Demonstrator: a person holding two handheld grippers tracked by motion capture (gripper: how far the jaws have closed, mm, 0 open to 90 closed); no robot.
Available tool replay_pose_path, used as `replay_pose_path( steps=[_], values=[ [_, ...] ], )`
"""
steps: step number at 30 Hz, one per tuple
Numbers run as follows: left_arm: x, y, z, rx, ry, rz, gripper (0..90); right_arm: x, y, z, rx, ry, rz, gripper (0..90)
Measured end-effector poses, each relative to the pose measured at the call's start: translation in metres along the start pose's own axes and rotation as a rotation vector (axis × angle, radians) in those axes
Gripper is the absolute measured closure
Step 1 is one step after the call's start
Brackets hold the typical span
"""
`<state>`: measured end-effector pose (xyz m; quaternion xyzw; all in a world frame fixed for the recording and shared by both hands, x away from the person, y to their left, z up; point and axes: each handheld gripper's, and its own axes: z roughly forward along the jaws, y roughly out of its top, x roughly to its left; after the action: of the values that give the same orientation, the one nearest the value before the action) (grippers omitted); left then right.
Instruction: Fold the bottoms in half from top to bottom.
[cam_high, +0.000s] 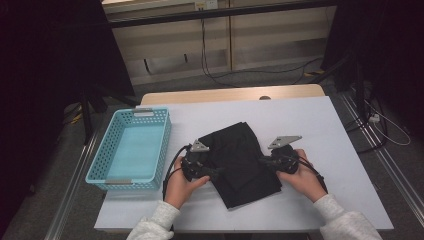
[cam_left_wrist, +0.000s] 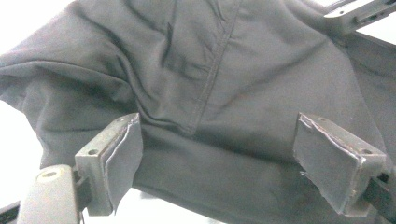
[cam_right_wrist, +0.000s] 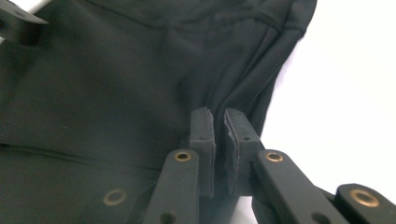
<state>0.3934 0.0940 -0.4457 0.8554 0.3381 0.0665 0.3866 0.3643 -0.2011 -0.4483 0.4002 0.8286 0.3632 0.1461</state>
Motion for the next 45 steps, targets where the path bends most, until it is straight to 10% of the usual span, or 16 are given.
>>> replay_pose_path(
  steps=[13,29,45],
  values=[
    [0.007,0.001,-0.002,-0.016,0.058,-0.013,31.7,0.005,-0.001,-0.004,-0.006,0.032,0.009,82.7],
    [0.004,0.006,0.007,0.047,0.061,-0.011,76.5,0.008,-0.007,0.001,0.003,0.027,0.007,82.5],
    [0.002,0.013,-0.002,0.032,0.018,-0.025,85.4,0.009,-0.006,-0.001,-0.013,0.036,0.027,82.9]
  ],
)
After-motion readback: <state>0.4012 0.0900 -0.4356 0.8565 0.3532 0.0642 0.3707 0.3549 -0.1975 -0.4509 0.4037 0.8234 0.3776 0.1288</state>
